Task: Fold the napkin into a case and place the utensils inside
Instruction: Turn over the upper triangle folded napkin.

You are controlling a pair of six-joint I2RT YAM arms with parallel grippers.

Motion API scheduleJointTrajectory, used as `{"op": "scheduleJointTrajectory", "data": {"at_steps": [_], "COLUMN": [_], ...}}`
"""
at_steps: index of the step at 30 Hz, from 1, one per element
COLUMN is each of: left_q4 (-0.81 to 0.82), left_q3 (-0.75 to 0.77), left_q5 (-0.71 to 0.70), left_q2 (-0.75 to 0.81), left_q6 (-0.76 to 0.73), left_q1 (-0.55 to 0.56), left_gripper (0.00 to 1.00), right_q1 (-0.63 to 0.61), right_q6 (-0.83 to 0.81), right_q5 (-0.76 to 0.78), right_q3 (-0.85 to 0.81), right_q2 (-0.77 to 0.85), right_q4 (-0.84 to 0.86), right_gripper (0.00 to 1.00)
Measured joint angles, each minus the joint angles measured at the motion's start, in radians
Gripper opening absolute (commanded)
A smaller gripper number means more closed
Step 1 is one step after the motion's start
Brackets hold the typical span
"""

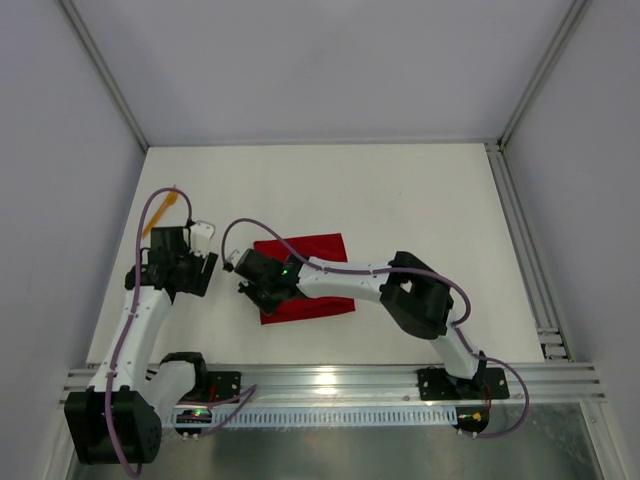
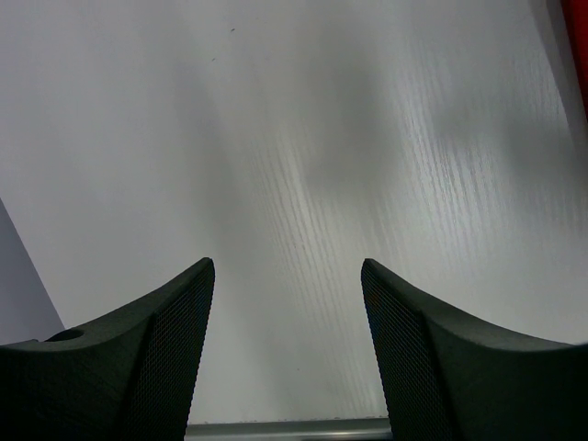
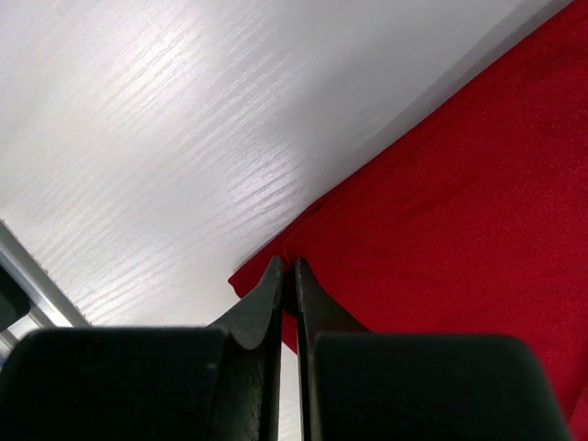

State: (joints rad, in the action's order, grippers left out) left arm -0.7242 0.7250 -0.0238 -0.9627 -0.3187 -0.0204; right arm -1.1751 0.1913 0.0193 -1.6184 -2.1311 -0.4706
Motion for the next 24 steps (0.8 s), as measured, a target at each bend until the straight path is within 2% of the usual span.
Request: {"op": "scheduleJointTrajectory", "data": {"at_steps": [18,22,24], "left_q4": [-0.001,-0.002,-0.002], "left_q3": [0.000,0.000,0.000], "left_q5": [0.002,0.002,0.010], "left_q2": [0.000,0.000,0.000], "left_q6": [-0.002,-0.002,-0.003], "left_q1": [0.000,0.000,0.000], "left_gripper": [0.67,0.67,0.67], "right_q1": [0.000,0.000,0.000], "right_q6": [0.092,0.101,0.105], "right_q5": [-0.104,-0.104,-0.109], "right_q3": [0.049,0.049,0.050], "right_q2": [0.028,0.028,0.028], "right_q4": [-0.002,-0.002,-0.002], "right_gripper": [0.04,0.10,0.20]}}
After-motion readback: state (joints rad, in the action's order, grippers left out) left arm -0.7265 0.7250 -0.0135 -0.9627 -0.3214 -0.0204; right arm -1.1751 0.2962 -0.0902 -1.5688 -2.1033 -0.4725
